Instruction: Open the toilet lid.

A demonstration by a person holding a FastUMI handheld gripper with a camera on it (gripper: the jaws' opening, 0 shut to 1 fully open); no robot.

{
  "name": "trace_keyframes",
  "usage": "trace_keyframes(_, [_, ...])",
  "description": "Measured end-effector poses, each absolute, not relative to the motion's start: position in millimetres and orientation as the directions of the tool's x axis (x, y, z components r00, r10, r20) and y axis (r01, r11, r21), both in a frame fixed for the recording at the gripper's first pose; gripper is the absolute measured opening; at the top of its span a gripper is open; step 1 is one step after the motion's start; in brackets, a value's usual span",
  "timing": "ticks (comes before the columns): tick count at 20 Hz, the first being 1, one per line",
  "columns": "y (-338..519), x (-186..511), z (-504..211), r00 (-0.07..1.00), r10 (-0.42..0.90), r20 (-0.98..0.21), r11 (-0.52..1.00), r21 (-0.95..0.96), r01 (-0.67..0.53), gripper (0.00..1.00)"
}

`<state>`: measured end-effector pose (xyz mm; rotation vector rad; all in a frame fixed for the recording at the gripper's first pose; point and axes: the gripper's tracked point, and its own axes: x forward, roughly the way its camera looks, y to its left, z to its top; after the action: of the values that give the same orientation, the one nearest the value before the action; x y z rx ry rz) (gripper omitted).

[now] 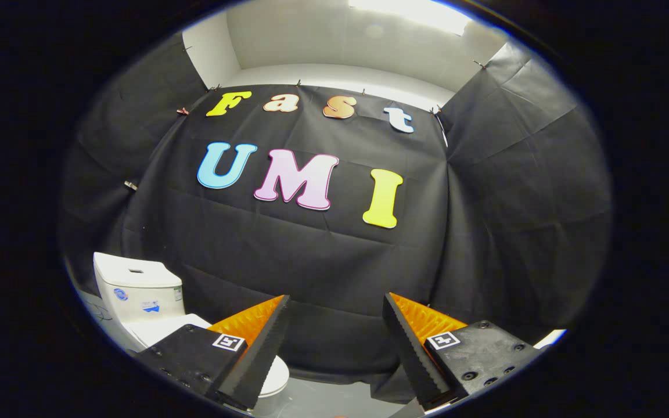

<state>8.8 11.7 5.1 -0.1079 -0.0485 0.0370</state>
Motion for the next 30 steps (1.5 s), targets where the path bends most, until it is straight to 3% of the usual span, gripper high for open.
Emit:
trace_keyframes(11, [-9, 16, -19, 0.999, -0.010, -0.048, 0.999, -0.044, 0.008, 0.98])
trace_keyframes(19, [-20, 30, -11, 0.999, -0.032, -0.011, 0.998, -0.050, 0.032, 0.98])
trace_keyframes(27, [4, 44, -51, 0.991, 0.079, -0.110, 0.997, 0.002, -0.079, 0.98])
trace_keyframes(30, [16, 51, -94, 0.965, 0.144, -0.219, 0.990, 0.033, -0.140, 0.98])
